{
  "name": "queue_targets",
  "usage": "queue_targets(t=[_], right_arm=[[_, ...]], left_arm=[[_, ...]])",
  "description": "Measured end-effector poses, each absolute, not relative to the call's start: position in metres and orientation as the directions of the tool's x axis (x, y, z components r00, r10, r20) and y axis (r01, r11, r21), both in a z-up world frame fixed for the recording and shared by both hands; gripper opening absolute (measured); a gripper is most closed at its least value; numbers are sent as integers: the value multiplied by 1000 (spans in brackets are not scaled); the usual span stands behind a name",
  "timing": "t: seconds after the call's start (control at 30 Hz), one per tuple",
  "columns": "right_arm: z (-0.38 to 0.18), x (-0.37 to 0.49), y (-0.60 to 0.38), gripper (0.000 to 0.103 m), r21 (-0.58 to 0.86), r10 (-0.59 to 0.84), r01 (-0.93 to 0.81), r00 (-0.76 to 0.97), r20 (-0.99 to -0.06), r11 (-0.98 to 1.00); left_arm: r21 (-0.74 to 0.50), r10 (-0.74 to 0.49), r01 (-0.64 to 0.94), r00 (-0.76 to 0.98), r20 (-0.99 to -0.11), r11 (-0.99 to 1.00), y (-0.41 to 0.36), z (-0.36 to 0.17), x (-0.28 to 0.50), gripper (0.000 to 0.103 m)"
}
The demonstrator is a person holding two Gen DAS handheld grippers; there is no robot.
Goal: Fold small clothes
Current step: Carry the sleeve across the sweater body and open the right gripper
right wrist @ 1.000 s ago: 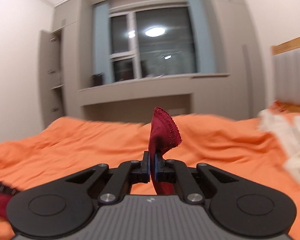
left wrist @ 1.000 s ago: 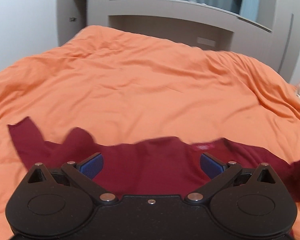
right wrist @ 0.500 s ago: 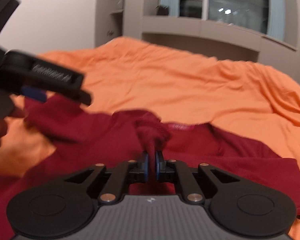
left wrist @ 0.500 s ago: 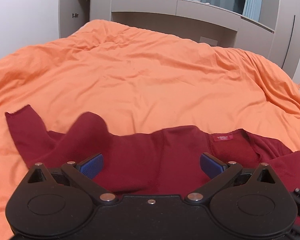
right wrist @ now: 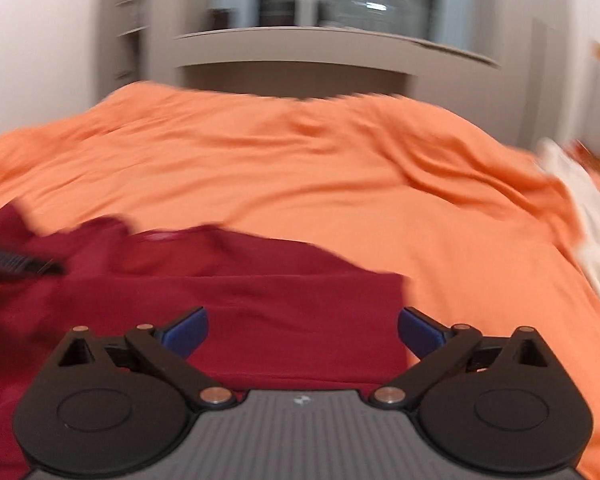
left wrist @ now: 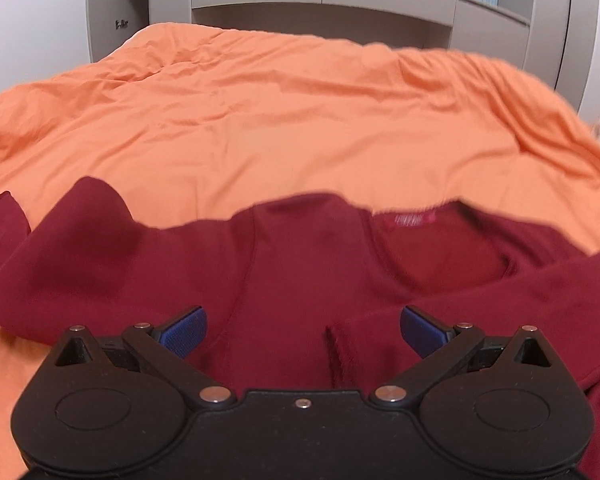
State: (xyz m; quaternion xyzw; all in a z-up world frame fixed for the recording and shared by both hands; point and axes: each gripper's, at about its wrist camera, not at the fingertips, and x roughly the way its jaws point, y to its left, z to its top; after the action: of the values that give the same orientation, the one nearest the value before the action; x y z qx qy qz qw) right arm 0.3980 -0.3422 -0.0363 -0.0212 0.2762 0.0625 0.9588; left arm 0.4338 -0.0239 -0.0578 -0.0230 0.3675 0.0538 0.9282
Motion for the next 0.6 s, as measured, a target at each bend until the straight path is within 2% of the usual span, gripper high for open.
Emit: queue_targets(t=[0.07, 0.13, 0.2, 0.27, 0.3, 0.33, 0.5, 0.57, 0.6], right_arm=[[-49, 414, -374, 101, 77, 82, -46, 824, -561, 996], [-62, 429, -402, 69, 184, 91, 25, 799, -594, 983], [-76, 442, -426, 58, 300, 117, 100, 770, -627, 949], [-89, 446, -447, 44, 436, 200, 123, 757, -622, 891], [-93, 447, -454, 19, 482, 231, 126, 755, -613, 867], [-94, 446, -458, 10, 493, 234, 133, 755, -612, 860], [-82, 440, -449, 6, 323, 140, 88, 775, -617, 942], [-78, 437, -439, 9, 252, 110, 63, 779, -618, 966], [-75, 434, -435, 19, 213, 88, 59, 781, -619, 975]], left_arm=[[27, 109, -126, 704, -702, 992, -25, -69, 434, 103], [45, 129, -141, 674, -728, 989, -23, -81, 435, 103], [42, 129, -150, 641, -756, 988, -19, -91, 438, 103], [23, 118, -154, 640, -759, 988, -16, -93, 437, 103], [24, 118, -154, 641, -759, 988, -15, -92, 437, 103], [26, 120, -153, 642, -758, 988, -15, -92, 437, 103], [31, 122, -152, 643, -756, 988, -16, -93, 436, 103], [30, 122, -152, 644, -755, 988, -16, -94, 436, 103], [27, 120, -153, 645, -755, 988, -15, -94, 436, 103]])
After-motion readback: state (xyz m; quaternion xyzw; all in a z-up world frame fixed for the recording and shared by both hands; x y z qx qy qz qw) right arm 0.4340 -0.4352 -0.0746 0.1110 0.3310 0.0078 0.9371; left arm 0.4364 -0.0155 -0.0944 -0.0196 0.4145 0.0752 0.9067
